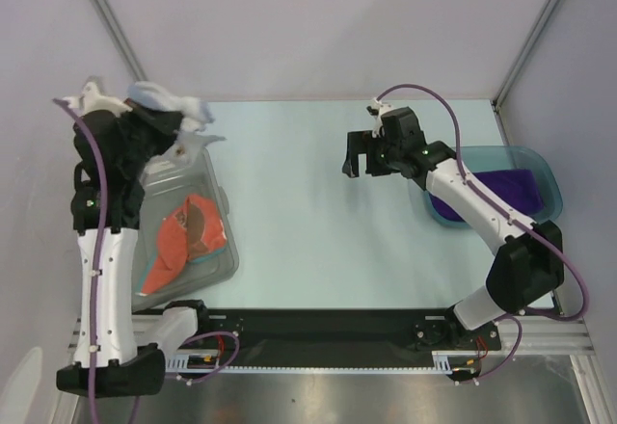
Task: Fold and stack the towels
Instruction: Move the towel to the center of the board
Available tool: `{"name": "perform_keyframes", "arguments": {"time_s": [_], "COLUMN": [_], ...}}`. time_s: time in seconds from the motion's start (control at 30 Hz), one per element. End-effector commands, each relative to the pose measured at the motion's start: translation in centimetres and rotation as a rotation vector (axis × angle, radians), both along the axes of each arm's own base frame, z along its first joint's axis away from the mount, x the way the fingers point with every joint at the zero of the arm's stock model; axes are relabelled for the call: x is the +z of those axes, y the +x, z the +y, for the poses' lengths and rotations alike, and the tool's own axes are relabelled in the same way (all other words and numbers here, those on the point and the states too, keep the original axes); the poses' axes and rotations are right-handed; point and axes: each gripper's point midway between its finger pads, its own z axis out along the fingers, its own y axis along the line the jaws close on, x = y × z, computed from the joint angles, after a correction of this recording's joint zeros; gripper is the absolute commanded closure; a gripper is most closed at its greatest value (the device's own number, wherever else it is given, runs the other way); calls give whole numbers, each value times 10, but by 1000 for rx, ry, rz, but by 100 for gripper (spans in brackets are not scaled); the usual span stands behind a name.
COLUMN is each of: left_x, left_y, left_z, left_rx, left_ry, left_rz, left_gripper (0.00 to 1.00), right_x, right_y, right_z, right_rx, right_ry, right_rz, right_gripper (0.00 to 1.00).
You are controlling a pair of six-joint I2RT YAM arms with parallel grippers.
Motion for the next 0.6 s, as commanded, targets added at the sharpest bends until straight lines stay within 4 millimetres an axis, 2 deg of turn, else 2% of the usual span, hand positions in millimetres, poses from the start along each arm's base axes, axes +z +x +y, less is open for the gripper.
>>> {"name": "perform_keyframes", "arguments": {"time_s": [0.0, 0.03, 0.07, 0.1, 0.13, 0.17, 0.2, 0.23, 0.27, 0.3, 0.33, 0.37, 0.4, 0.43, 0.5, 0.57], "left_x": [48, 42, 26, 14, -15, -34, -58, -95, -114, -138, -172, -191, -215, -225, -240, -242], "left_y": [-8, -9, -12, -14, -13, -22, -20, -23, -27, -27, -33, -29, -34, -33, -30, -28], "left_z": [-134, -152, -183, -197, -211, -232, -240, -245, -252, -253, -250, -243, -237, -233, -225, -223], "left_rx": [-684, -756, -847, -894, -939, -996, -1012, -1021, -1029, -1025, -1012, -959, -944, -920, -896, -905], "left_ry": [-47, -60, -78, -77, -64, -66, -63, -61, -57, -58, -51, -27, -11, 8, 69, 104], "left_rz": [-313, -332, -293, -274, -227, -187, -131, -55, -17, 40, 122, 169, 229, 254, 296, 305], "left_gripper": [94, 93, 87, 82, 78, 76, 76, 75, 66, 61, 59, 56, 53, 46, 43, 43], "right_x": [46, 51, 46, 44, 43, 40, 26, 22, 14, 0, -7, -13, -24, -32, -42, -55], "right_y": [0, 0, -3, -4, -6, -7, -12, -12, -15, -19, -21, -23, -26, -27, -29, -26], "right_z": [-2, -6, -9, -11, -16, -20, -25, -32, -35, -39, -40, -39, -40, -37, -28, -20], "right_rx": [-29, -47, -53, -59, -72, -88, -99, -130, -134, -139, -141, -136, -131, -132, -112, -102], "right_ry": [52, 51, 45, 39, 26, 17, -6, -23, -35, -51, -56, -55, -60, -56, -23, -5], "right_rz": [-102, -118, -113, -113, -117, -114, -90, -92, -80, -54, -40, -29, -2, 19, 51, 83], "right_gripper": [0, 0, 0, 0, 0, 0, 0, 0, 0, 0, 0, 0, 0, 2, 5, 10]}}
